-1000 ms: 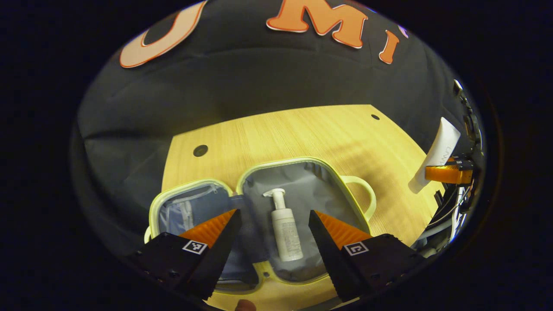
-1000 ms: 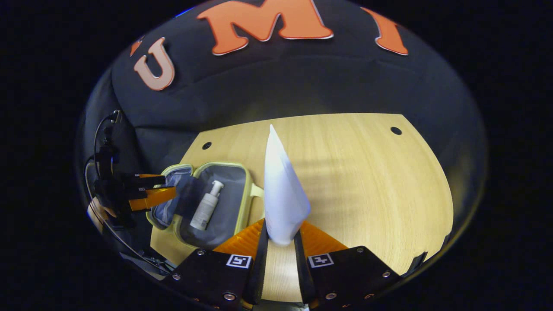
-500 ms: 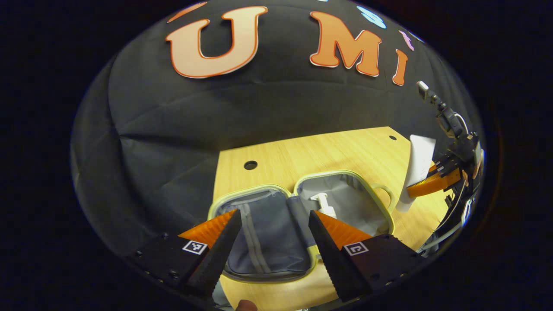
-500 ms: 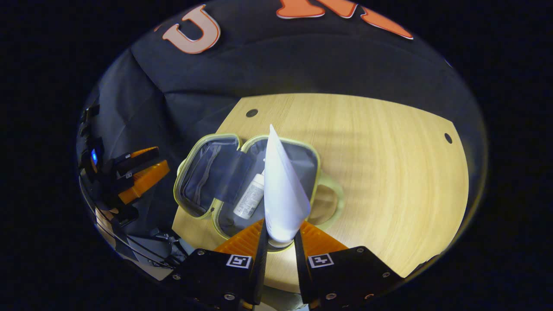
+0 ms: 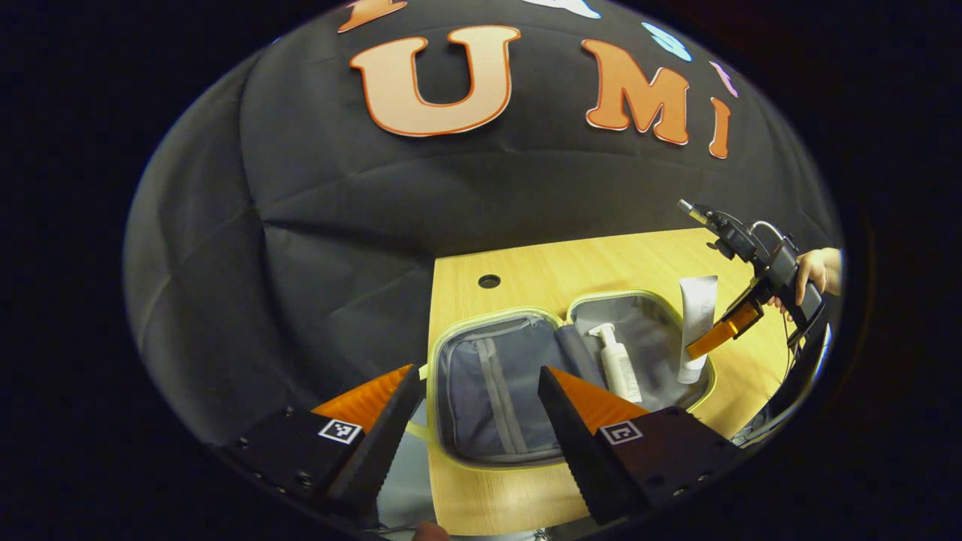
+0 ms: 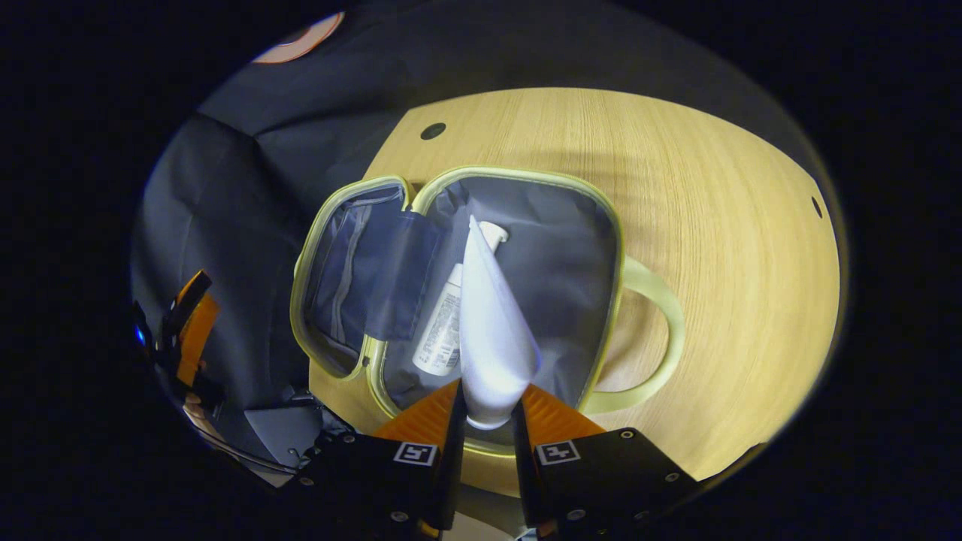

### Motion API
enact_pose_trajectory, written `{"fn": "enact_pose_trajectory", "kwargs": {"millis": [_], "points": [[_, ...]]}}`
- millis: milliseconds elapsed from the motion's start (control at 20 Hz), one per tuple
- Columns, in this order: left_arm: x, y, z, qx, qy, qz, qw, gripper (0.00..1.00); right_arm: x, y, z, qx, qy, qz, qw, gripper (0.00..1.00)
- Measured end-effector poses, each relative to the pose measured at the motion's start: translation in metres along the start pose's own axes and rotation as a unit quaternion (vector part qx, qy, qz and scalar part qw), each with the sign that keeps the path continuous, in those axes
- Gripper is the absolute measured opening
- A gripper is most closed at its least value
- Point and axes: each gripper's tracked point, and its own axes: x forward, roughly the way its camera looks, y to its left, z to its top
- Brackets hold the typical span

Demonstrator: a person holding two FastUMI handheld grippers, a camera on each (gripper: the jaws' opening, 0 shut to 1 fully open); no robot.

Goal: First open the suitcase, pack the skin care products into it, and then close the suitcase.

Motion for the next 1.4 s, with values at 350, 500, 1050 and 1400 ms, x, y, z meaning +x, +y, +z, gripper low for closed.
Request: {"fn": "enact_pose_trajectory", "kwargs": {"millis": [350,500,1050,1400], "points": [[0.003,0.017,-0.023,-0.027,0.035,0.014,0.999,0.99,0.036,-0.010,0.009,0.045,0.032,-0.007,0.998,0.34],[0.004,0.022,-0.023,-0.026,0.039,0.023,0.999,0.99,0.047,-0.013,0.008,0.053,0.041,-0.013,0.998,0.36],[0.009,0.039,-0.024,-0.048,0.030,0.045,0.997,0.99,-0.002,0.017,0.041,0.036,-0.079,0.023,0.996,0.95],[0.019,0.106,-0.037,-0.122,-0.010,0.062,0.991,0.99,-0.073,0.062,0.053,0.067,-0.176,0.088,0.978,0.95]]}}
